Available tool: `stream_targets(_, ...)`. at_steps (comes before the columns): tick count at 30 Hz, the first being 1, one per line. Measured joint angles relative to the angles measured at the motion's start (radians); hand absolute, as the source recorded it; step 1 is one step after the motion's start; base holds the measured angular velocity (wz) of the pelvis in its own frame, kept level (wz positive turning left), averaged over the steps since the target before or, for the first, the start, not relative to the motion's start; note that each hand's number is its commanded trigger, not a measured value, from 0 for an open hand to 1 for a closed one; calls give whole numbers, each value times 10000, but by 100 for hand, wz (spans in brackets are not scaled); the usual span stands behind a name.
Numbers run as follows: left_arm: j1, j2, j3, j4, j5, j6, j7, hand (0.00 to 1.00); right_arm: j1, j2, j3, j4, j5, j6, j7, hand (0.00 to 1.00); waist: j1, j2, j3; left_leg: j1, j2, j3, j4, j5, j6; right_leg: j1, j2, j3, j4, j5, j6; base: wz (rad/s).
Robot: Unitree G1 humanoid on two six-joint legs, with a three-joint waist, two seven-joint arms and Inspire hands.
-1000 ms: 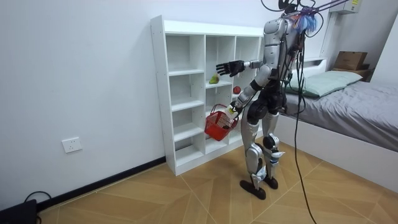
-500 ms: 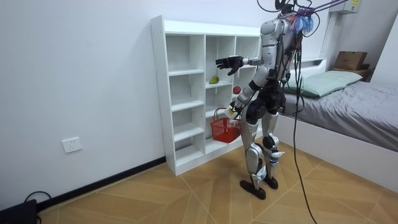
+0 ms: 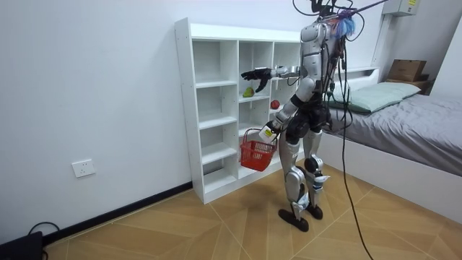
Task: Collect fruits from the closet
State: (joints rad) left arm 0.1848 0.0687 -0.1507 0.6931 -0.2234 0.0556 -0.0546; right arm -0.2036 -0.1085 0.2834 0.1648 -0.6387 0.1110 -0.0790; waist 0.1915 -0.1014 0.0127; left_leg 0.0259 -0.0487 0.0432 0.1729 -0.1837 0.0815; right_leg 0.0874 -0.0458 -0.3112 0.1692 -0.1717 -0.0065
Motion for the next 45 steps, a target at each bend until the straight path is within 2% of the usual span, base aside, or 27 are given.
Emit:
stream_targets(5, -160, 139, 124, 160, -10, -4, 16, 100, -1328, -12, 39, 2240, 20, -15, -760, 0, 159, -253, 86, -232, -21, -296, 119, 3, -4, -79, -10, -181, -5, 0, 0, 17)
stream_targets(8, -412, 173, 107, 354, 3, 12, 33, 100, -1987, 0, 99, 3259, 102, -7, -937, 0, 408, -387, 81, -636, -38, -302, 277, 3, -3, -440, -34, -296, -2, 0, 0, 3)
stream_targets(12, -688, 186, 114, 655, 9, 24, 45, 100, -2989, -1, 32, 4412, -56, -94, -1239, 0, 587, -458, 120, -1046, -56, -286, 435, 16, 7, -777, -59, -324, 7, 0, -1, 2)
stream_targets(14, -840, 215, 104, 851, 6, 10, 41, 100, -3779, -77, 3, 5343, 84, -130, -1463, 0, 601, -502, 169, -1119, -55, -312, 488, 16, 7, -808, -64, -393, 0, 0, -1, 5)
stream_targets(15, -894, 228, 86, 905, -3, 5, 34, 100, -3937, -124, 6, 5539, 159, -138, -1507, 0, 619, -515, 181, -1188, -55, -326, 508, 16, 7, -857, -67, -436, -1, 1, -1, 10)
stream_targets(16, -1011, 260, 45, 1032, -4, 6, 29, 100, -4207, -219, 10, 5868, 344, -158, -1562, 0, 631, -541, 227, -1332, -58, -366, 571, 17, 6, -953, -73, -497, 4, 3, -3, 10)
stream_targets(17, -1063, 296, -14, 1100, -4, 6, 29, 100, -4361, -249, 10, 6096, 472, -163, -1635, 0, 629, -549, 232, -1507, -61, -391, 640, 17, 6, -1079, -72, -509, 9, 7, -7, 10)
stream_targets(21, -1265, 349, -124, 1381, 20, 15, -33, 100, -4496, -316, 12, 6231, 511, -409, -1974, 0, 626, -541, 237, -1799, -68, -401, 681, 30, -2, -1345, -72, -538, 22, 15, -18, 1)
stream_targets(23, -1443, 337, -135, 1622, 15, 22, -72, 100, -4631, -467, 9, 6438, 491, -574, -2155, 0, 583, -541, 239, -1916, -69, -409, 686, 34, -3, -1436, -70, -512, 23, 15, -19, 0)
stream_targets(26, -1583, 343, -219, 1798, -5, 41, -123, 100, -4712, -697, 1, 6646, 692, -608, -2167, 0, 550, -541, 245, -1943, -74, -416, 668, 35, -2, -1459, -77, -559, 27, 16, -20, 0)
stream_targets(35, -2142, 296, -513, 2324, -50, 97, -127, 100, -5304, -835, -8, 7529, 1360, -926, -2160, 0, 451, -548, 286, -2161, -84, -399, 684, 151, 9, -1776, -127, -533, 187, 21, -28, 0)
stream_targets(40, -2216, 331, -481, 2347, -5, 100, -135, 100, -5472, -870, -407, 7719, 1413, -1117, -2152, 0, 373, -541, 294, -2482, -92, -408, 655, 257, 24, -2101, -141, -538, 207, 97, -74, 1)
stream_targets(45, -2209, 363, -508, 2349, 1, 104, -137, 100, -5590, -922, -426, 7992, 1744, -1205, -2144, 0, 357, -515, 312, -2542, -105, -455, 646, 303, 25, -2130, -143, -565, 210, 115, -82, 3)
